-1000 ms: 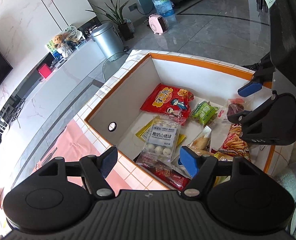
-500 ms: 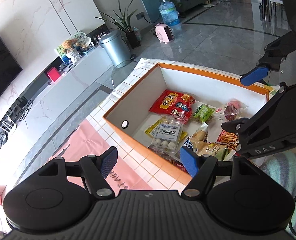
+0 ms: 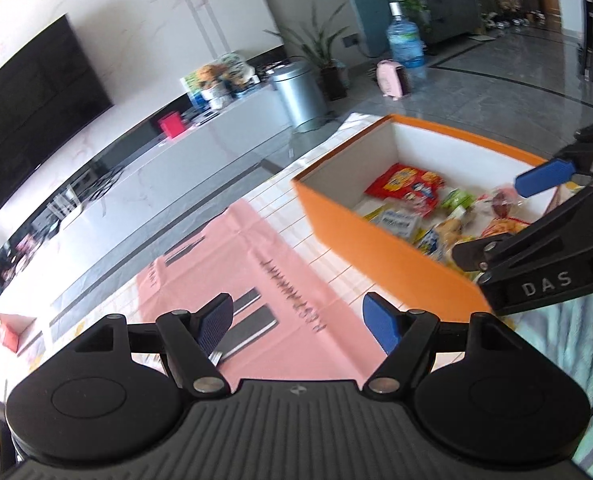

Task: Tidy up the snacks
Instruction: 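Withdraw both open tools from the box back over the pink runner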

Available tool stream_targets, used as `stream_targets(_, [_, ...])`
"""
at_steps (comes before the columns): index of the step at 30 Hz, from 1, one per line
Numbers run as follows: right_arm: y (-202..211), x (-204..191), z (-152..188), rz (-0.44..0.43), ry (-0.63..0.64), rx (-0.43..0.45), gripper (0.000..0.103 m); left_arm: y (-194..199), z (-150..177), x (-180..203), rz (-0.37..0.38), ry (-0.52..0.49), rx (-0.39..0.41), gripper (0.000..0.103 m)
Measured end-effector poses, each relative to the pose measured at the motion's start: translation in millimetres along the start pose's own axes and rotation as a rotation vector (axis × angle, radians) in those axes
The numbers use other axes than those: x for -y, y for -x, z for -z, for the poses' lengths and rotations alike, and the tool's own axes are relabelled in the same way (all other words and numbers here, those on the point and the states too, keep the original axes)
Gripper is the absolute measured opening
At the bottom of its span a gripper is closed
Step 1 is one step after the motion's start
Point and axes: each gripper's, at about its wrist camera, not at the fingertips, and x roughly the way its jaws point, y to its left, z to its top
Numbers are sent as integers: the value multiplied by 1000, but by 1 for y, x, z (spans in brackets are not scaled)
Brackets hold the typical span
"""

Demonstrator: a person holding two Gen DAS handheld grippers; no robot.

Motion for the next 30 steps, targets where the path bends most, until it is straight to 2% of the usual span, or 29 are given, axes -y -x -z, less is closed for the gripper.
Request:
stream_targets(9, [-4, -59, 32, -14, -10, 71, 79, 8, 61, -45, -83, 206, -61, 87])
stream_targets(17, [-25, -121, 55, -101, 66, 52, 78, 8, 109, -86, -139, 367, -110, 87])
stream_targets(22, [-41, -151, 60, -132, 135, 27, 78, -2, 132, -107, -124, 420, -154, 87])
stream_targets(30, [-70, -173, 53, -164, 145, 0, 78, -25, 157, -132, -131, 472, -205, 87])
